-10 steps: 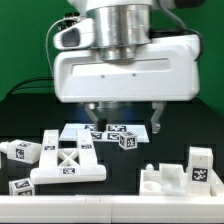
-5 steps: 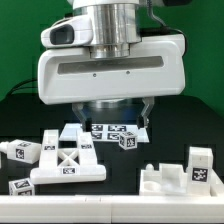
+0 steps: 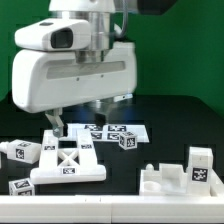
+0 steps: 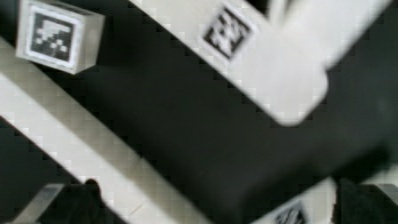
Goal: Assemble chair
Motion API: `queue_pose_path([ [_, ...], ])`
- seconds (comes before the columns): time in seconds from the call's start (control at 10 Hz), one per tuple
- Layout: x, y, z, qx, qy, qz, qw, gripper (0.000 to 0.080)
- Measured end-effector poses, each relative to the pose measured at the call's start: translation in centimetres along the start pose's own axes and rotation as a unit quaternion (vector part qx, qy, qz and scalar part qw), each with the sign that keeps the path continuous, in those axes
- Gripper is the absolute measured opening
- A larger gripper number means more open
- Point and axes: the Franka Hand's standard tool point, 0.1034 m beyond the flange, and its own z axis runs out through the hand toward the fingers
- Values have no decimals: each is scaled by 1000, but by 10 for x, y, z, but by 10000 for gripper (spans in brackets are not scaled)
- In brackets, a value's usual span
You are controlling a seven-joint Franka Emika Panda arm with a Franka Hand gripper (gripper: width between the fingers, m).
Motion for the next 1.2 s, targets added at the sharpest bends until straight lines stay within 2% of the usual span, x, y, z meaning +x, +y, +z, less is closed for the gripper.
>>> queue_pose_path([
  [0.3,-8,3,2,0,-8,-78,997,648],
  [0.6,-82,10,23,28,-28,-102,994,648],
  [0.7,-99,14,25,28,-28,-105,994,648],
  [1.1,-98,14,26,28,-31,-93,995,648],
  [1.2,-108,7,33,37,-34,-113,992,648],
])
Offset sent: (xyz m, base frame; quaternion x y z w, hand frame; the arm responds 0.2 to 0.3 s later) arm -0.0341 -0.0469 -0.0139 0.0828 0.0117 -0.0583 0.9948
